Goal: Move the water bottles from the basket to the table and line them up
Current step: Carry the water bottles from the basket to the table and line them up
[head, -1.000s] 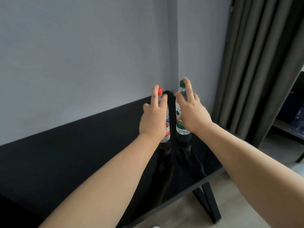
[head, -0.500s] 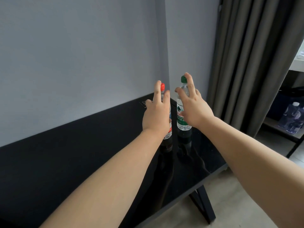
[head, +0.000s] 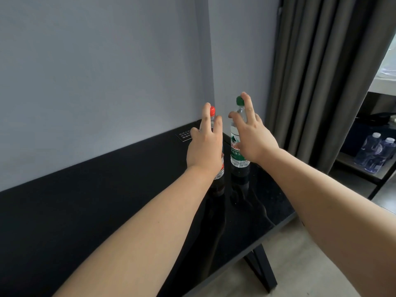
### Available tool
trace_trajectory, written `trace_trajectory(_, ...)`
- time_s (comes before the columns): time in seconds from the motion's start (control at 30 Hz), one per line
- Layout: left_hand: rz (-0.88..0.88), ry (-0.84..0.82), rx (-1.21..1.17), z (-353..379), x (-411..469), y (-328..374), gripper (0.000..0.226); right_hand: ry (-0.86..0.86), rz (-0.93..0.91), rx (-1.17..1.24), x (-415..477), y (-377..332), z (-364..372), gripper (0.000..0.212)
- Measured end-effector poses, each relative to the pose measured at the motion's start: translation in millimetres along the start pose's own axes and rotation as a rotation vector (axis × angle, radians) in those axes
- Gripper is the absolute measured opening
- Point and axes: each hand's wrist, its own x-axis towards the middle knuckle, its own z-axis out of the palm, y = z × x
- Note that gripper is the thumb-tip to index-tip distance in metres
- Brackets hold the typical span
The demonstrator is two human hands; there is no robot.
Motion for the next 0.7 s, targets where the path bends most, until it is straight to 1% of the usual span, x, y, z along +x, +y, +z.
trace_trajectory(0.17,0.024,-0.016,0.068,2,-1,-3,0.100,-0.011,0.002,-0.003,-2,2,-4,0.081)
trace_trajectory(0.3,0.066,-0.071,0.045,-8,-2,-6,0.111,-0.037,0.027,-0.030,-2,-1,-8,0.084)
trace_trajectory(0.37,0.108,-0.087,0.035,-13,-2,-9,0.118,-0.066,0.030,-0.041,-2,-2,-13,0.089)
trace_trajectory(0.47,0.122,-0.087,0.030,-18,-3,-16,0.126,-0.131,0.028,-0.053,-4,-3,-24,0.103)
trace_trajectory(0.57,0.114,-0.055,0.037,-29,-9,-21,0.126,-0.152,0.064,-0.059,-14,-14,-37,0.104)
trace_trajectory(0.7,0.118,-0.068,0.062,-56,-33,-26,0.119,-0.138,0.134,-0.019,-40,-44,-57,0.096)
